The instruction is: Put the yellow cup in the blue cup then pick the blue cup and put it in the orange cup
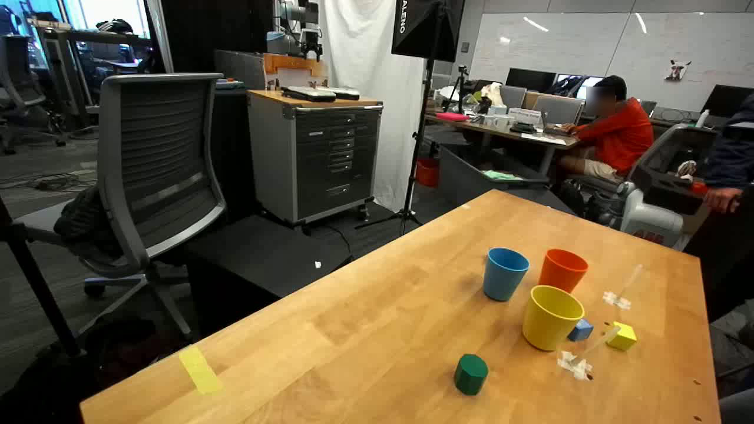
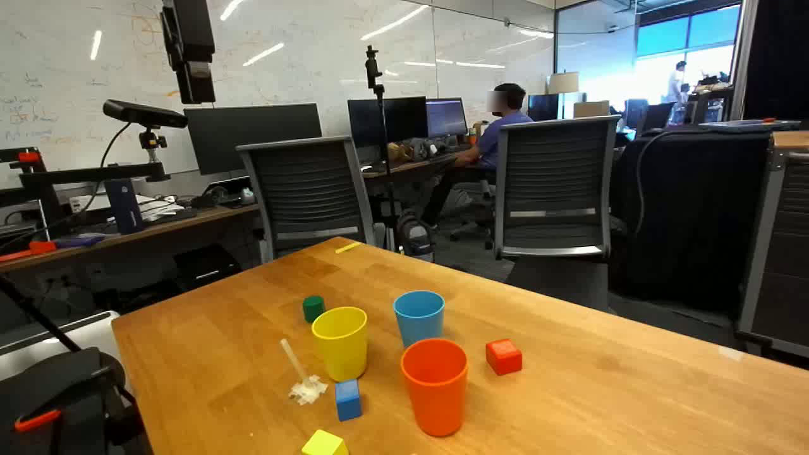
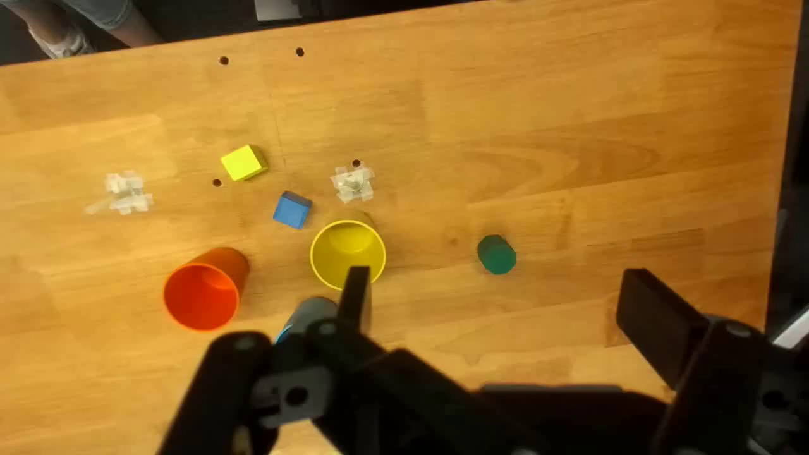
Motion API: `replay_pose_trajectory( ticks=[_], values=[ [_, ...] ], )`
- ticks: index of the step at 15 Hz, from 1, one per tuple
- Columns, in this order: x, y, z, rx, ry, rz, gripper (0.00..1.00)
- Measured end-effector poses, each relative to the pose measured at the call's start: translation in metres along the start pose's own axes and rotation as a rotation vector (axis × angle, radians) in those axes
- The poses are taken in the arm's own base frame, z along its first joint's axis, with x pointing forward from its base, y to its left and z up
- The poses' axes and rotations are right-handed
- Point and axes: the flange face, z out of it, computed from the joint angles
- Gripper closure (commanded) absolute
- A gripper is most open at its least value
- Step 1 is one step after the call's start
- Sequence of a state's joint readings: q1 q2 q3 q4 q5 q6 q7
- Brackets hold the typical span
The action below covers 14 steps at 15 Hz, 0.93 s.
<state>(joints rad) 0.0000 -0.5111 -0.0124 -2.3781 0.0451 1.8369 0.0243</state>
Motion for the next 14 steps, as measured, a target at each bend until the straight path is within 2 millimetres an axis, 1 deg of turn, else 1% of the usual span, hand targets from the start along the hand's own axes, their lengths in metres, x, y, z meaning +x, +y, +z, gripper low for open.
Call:
replay_pose_trajectory(
  ticks=[3, 9, 12, 14],
  values=[
    [0.001, 0.000, -0.005, 0.000, 0.011, 0.000, 0.00],
    [0.000, 0.000, -0.005, 0.000, 0.013, -0.001, 0.00],
    [0.002, 0.001, 0.000, 0.000, 0.002, 0.002, 0.00],
    [0.007, 0.002, 0.006, -0.001, -0.002, 0.006, 0.00]
  ],
)
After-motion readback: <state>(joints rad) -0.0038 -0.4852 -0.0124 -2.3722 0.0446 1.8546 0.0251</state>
